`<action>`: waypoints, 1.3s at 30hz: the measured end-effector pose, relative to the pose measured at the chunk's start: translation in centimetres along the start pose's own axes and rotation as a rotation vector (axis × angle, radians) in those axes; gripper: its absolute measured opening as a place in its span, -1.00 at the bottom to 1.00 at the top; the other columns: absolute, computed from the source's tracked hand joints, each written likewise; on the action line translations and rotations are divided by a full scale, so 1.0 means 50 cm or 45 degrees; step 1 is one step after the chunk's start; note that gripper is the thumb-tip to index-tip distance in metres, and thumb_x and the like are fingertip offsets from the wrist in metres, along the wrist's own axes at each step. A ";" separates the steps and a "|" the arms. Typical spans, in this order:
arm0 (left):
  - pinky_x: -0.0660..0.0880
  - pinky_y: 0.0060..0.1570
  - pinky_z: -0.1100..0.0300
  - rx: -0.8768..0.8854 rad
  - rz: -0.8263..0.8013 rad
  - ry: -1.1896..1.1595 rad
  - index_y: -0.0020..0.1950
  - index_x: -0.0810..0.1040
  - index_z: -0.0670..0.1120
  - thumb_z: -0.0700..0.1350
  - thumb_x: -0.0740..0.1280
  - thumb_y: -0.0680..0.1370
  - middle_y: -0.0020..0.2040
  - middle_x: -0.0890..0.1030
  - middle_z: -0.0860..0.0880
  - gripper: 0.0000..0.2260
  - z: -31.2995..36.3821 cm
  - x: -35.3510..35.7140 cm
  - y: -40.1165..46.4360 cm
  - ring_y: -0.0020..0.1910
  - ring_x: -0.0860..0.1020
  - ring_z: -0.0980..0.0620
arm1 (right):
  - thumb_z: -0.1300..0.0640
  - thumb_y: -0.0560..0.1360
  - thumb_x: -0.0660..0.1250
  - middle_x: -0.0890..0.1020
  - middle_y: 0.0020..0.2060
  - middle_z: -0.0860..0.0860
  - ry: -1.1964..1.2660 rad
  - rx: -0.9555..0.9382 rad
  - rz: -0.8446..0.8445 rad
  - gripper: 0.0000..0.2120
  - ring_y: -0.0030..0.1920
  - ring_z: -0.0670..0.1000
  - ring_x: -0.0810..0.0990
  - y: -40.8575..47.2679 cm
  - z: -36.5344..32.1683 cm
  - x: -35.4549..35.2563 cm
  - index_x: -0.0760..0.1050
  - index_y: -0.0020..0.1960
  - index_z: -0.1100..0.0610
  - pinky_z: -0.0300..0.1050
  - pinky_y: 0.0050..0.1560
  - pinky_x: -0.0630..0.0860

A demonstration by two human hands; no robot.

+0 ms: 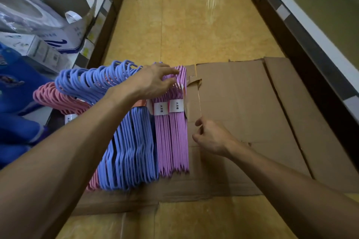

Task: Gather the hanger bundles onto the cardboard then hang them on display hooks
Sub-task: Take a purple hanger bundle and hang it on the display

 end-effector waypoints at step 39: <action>0.19 0.44 -0.19 0.089 -0.005 0.026 0.52 0.34 0.12 -0.20 0.14 0.55 0.58 0.23 0.05 -0.47 0.060 0.043 0.044 0.52 0.18 -0.13 | -0.14 0.46 0.46 0.21 0.47 0.16 0.269 0.391 0.515 0.07 0.40 0.27 0.36 0.107 -0.112 0.179 -0.28 0.57 0.11 0.17 0.24 0.43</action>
Point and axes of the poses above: each hand's wrist, its own y-axis towards the middle knuckle, its own x-axis out of the palm, z = x × y, the point moved 1 cm from there along y, towards the middle knuckle
